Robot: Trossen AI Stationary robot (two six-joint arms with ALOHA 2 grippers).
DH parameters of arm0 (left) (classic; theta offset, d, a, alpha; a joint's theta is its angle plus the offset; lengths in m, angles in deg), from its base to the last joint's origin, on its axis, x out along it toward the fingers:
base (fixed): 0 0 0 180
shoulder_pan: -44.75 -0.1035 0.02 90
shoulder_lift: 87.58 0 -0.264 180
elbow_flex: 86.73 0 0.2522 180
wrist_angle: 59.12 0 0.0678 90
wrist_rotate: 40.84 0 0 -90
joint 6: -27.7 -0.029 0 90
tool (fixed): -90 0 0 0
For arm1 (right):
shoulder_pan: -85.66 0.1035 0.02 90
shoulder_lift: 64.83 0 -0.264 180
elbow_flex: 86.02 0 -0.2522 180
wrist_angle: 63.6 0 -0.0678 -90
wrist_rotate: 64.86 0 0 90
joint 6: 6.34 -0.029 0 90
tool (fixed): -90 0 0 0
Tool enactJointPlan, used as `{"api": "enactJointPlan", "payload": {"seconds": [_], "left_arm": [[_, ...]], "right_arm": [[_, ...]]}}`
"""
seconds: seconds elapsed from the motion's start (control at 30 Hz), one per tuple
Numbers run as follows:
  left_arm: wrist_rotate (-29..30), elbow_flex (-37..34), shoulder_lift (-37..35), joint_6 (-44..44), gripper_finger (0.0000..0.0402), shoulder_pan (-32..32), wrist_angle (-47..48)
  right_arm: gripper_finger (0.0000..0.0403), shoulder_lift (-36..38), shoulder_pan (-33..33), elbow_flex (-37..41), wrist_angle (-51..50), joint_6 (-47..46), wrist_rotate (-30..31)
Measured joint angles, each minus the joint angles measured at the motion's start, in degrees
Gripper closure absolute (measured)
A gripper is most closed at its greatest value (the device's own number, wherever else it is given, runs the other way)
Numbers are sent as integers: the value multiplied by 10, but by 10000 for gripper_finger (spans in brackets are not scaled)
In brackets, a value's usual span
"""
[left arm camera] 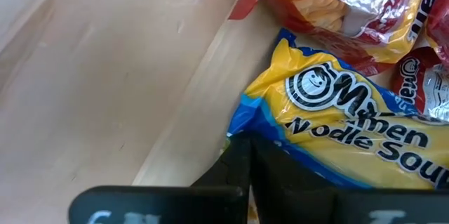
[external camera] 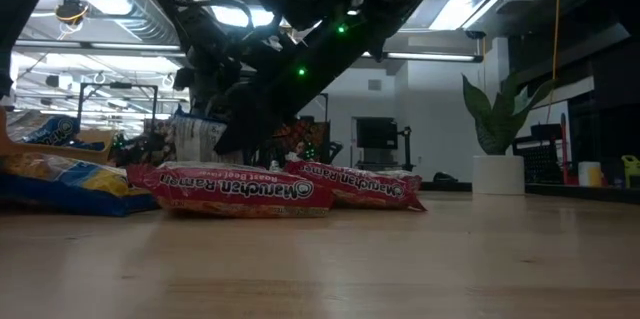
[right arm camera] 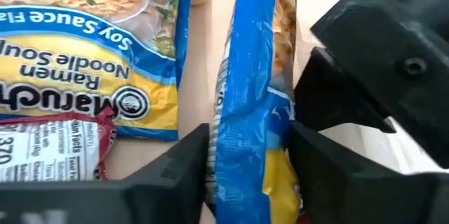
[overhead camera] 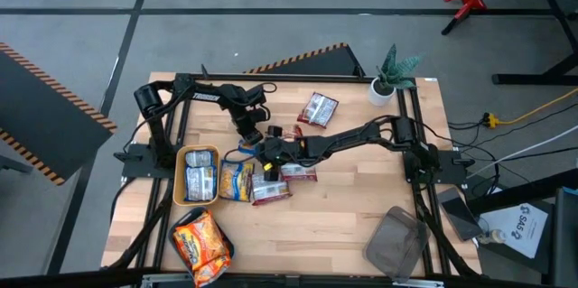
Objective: Sort Maruchan noodles
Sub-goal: Put the blue noodle pack into the yellow bin
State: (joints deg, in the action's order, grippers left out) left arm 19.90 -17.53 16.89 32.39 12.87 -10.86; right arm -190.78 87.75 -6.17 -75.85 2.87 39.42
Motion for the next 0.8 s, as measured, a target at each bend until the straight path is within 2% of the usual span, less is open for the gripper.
{"api": "enactJointPlan", "payload": {"seconds": [0.23,0.37,0.5,0.67,0.8], "left_arm": [[-1,0,-2,-6,401,0,7],[3,0,-15,-16,401,-3,30],[3,0,-49,-20,401,-16,70],[11,0,-123,-22,401,-39,108],[19,0,-200,-22,401,-64,156]], "right_arm": [[322,1,1,-1,4,-2,5],[322,1,2,-3,0,-7,2],[322,0,2,-36,-51,-14,1],[322,0,2,-99,-97,-9,6],[322,0,2,-163,-122,-1,-35]]}}
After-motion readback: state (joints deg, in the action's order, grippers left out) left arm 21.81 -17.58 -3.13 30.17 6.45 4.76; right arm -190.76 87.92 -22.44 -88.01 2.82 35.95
